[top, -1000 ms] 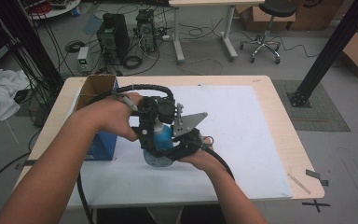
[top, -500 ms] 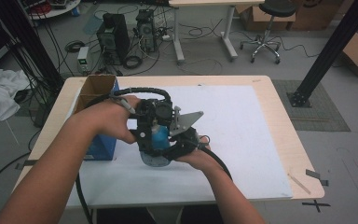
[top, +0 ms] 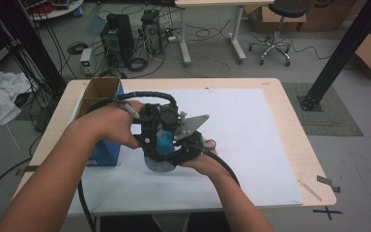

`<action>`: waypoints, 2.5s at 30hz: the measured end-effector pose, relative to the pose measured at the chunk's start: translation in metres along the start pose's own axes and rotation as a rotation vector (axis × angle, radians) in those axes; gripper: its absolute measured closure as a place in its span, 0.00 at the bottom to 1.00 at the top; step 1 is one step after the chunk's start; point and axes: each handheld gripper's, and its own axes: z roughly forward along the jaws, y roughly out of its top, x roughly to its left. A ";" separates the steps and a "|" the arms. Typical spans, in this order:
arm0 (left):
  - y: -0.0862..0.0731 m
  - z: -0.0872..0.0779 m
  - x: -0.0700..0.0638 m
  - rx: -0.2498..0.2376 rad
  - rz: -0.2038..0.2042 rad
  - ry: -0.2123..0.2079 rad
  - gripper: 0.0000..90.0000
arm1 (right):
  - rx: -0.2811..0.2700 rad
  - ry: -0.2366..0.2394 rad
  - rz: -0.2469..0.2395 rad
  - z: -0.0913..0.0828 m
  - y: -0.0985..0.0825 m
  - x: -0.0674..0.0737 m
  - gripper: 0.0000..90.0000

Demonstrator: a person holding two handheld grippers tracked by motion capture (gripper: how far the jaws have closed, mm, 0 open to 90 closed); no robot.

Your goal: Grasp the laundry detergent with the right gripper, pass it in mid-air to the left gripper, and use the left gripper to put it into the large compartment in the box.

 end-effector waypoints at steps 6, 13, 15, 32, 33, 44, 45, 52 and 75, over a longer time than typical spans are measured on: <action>-0.001 0.002 0.000 0.004 0.002 -0.001 0.17 | 0.003 -0.002 -0.001 0.001 0.000 0.000 0.52; 0.000 0.001 -0.001 0.005 -0.002 0.003 0.19 | -0.001 -0.003 -0.004 0.001 0.000 0.000 0.52; 0.000 0.001 0.000 0.004 0.000 -0.001 0.20 | -0.002 -0.002 0.000 0.000 0.000 0.001 0.52; -0.002 -0.001 -0.002 0.012 0.001 0.014 0.30 | -0.016 0.006 0.017 0.002 0.001 -0.001 0.52; -0.002 -0.001 -0.001 0.018 -0.001 0.011 0.31 | -0.017 0.006 0.016 0.003 0.001 -0.001 0.52; -0.003 0.000 -0.001 0.022 -0.001 0.012 0.39 | -0.011 0.000 0.014 0.005 0.001 -0.001 0.52; -0.003 0.000 -0.001 0.025 0.000 0.014 0.40 | -0.012 -0.003 0.013 0.005 0.001 -0.001 0.52; -0.002 -0.001 -0.002 0.026 0.000 0.030 0.42 | -0.011 -0.006 0.000 0.005 0.001 -0.001 0.52; 0.006 -0.008 -0.001 0.060 0.017 0.075 0.43 | -0.029 -0.056 0.007 -0.005 0.000 0.002 0.42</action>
